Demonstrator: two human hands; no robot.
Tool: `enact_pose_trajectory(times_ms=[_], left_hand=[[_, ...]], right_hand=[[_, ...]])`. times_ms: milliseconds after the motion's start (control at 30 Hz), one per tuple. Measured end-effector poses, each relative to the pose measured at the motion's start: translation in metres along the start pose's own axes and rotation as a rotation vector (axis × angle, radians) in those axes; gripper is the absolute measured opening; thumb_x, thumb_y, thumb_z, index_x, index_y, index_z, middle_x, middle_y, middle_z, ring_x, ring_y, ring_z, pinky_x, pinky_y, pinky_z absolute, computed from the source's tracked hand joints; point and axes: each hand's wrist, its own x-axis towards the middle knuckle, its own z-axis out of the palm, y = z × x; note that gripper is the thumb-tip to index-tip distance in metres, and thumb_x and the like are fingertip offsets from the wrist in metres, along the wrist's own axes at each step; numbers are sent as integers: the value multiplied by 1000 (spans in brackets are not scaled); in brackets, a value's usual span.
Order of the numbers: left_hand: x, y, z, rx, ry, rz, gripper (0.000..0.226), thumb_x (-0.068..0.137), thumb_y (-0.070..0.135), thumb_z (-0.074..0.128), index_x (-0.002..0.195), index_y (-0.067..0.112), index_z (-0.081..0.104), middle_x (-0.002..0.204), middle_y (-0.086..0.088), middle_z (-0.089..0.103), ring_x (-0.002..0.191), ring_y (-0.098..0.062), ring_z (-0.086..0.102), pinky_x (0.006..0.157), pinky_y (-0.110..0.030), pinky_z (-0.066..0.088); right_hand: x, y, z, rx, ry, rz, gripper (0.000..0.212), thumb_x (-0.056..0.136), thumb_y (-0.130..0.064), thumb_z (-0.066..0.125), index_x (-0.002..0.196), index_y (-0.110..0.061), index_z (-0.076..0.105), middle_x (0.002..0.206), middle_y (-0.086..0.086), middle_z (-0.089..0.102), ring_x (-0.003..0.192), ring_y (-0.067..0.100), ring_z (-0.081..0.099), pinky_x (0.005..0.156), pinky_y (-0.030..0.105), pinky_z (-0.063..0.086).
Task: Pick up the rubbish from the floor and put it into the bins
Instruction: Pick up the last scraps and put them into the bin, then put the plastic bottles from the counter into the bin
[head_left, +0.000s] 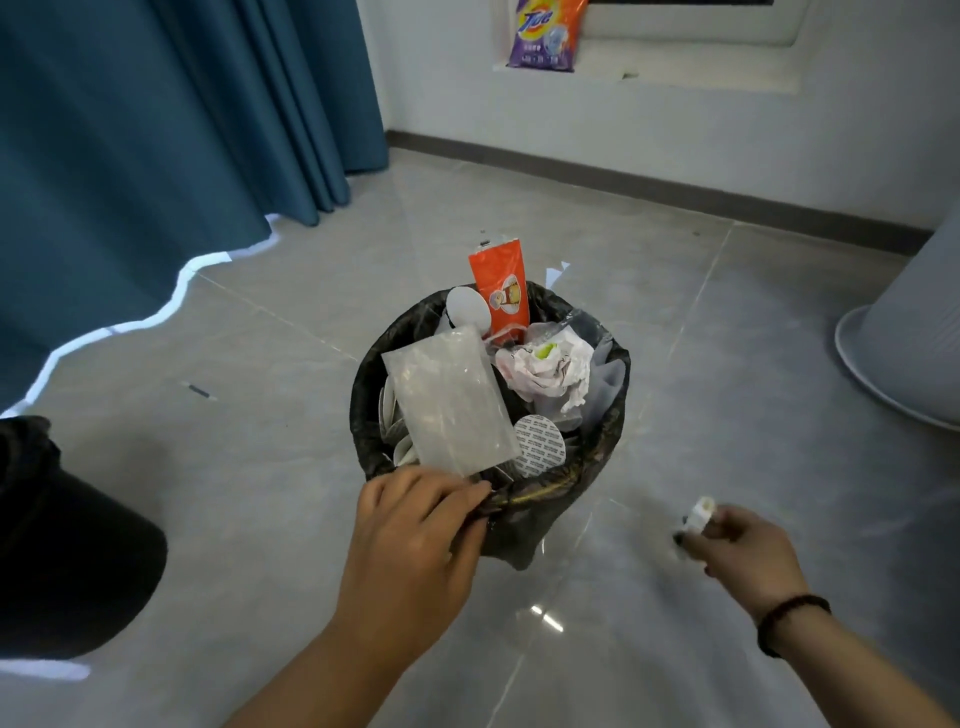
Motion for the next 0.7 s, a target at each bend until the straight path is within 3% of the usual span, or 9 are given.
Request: enact_pose_trajectory(times_ms=[100,233,367,433,500,600,700], left_hand=[[-6,2,-16,-66,30,-20,27,84,26,63,108,20,72,107,10,67,102,-13,58,87,-30,43],[-14,-7,-36,-99,50,-93,25,83,28,63,103,21,74,103,12,68,99,-9,59,87,-28,47],[-18,-24,-51,-165,132,-331,11,81,21,72,91,26,73,88,21,63,85,0,58,77,-17,47],[-19,-28,-56,-215,151,-532,24,81,17,74,87,39,68,84,31,59,87,5,57,71,-13,46],[-24,-31,-58,-259,168,-678,30,83,19,71,82,47,60,81,30,61,88,8,58,69,-12,45],[-33,-39,-64,-344,167,-869,20,89,21,64,80,39,63,72,18,69,77,6,62,67,-14,44],[-41,-63,-72,-534,201,-1192,15,96,26,52,90,20,64,75,2,74,73,-4,67,71,-24,49]], right_hand=[[-24,-88,-9,314,49,-318,12,74,4,73,80,-4,66,79,14,67,70,21,60,54,19,51],[-59,-174,-6,441,-78,-735,29,73,6,73,79,-21,64,71,-5,68,59,7,58,58,16,52],[-65,-196,30,116,-209,-745,31,71,-5,78,84,-28,62,68,-9,67,62,13,62,67,25,55],[-65,-190,48,-91,-240,-721,30,72,-12,80,90,-26,61,68,-11,65,64,7,61,73,28,54],[-66,-183,58,-236,-252,-752,28,74,-16,78,94,-28,61,72,-15,65,67,1,59,78,28,54],[-70,-183,60,-322,-274,-809,30,76,-17,76,99,-30,63,80,-21,63,71,0,59,77,23,53],[-76,-186,61,-275,-246,-867,28,78,-13,74,95,-32,63,81,-21,63,71,2,61,74,19,51]])
